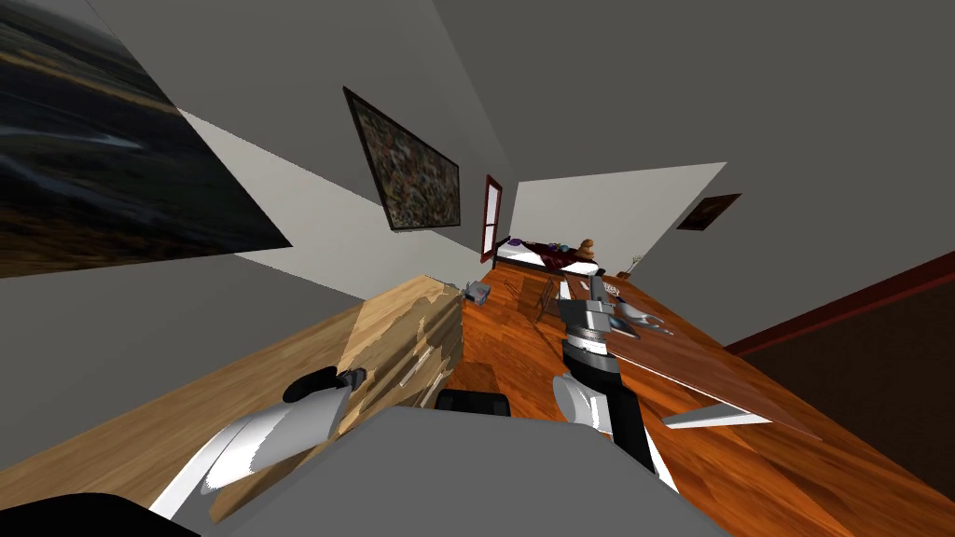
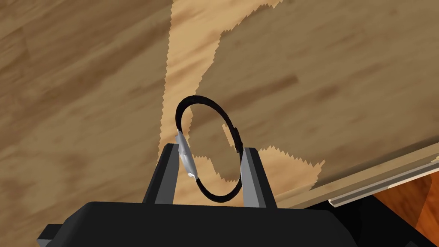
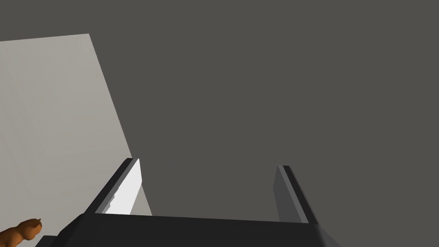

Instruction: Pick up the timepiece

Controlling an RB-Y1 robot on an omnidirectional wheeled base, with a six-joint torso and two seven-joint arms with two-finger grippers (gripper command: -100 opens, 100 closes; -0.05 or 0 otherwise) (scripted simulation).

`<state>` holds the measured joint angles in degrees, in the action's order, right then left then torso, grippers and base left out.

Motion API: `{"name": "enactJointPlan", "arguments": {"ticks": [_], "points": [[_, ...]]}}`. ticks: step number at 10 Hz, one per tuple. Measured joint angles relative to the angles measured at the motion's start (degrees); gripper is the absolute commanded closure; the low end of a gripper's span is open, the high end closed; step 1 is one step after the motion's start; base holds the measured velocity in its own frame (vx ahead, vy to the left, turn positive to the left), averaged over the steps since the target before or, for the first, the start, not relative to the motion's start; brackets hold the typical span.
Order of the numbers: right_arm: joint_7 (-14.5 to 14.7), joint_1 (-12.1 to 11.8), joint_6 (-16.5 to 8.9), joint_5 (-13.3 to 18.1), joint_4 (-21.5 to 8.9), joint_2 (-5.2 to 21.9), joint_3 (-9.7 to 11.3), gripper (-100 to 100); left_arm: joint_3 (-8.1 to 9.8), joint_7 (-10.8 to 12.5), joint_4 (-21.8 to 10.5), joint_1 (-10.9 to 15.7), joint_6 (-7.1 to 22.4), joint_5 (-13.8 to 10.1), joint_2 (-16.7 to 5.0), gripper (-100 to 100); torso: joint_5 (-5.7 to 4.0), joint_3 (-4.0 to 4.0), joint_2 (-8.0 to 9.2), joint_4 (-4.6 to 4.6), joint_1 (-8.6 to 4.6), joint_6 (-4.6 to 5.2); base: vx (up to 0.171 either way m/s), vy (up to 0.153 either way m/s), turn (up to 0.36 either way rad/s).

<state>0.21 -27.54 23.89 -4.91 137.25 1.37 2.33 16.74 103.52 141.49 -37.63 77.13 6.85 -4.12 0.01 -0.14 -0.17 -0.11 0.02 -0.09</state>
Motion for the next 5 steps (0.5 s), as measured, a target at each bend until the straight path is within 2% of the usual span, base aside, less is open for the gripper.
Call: {"name": "enactJointPlan", "arguments": {"ticks": [1, 4, 5], "points": [[0.0, 0.0, 0.0, 0.0, 0.0, 0.0, 0.0, 0, 0.04, 0.0, 0.0, 0.0, 0.0, 0.0, 0.0, 100, 0.02, 0.0, 0.0, 0.0, 0.01, 0.02, -0.01, -0.014, -0.054], [0.0, 0.0, 0.0, 0.0, 0.0, 0.0, 0.0, 0, -0.12, 0.9, 3.2, -1.4, 2.7, -0.3, -0.8, 100, -0.01, 0.06, 0.08, 0.04, -0.1, 0.1, -0.014, -0.018, -0.047], [0.0, 0.0, 0.0, 0.0, 0.0, 0.0, 0.0, 0, -0.11, 1.0, 3.3, -1.5, 2.9, -0.3, -0.8, 0, 0.02, 0.04, 0.06, 0.03, -0.04, 0.09, 0.0, 0.0, 0.0]]}}
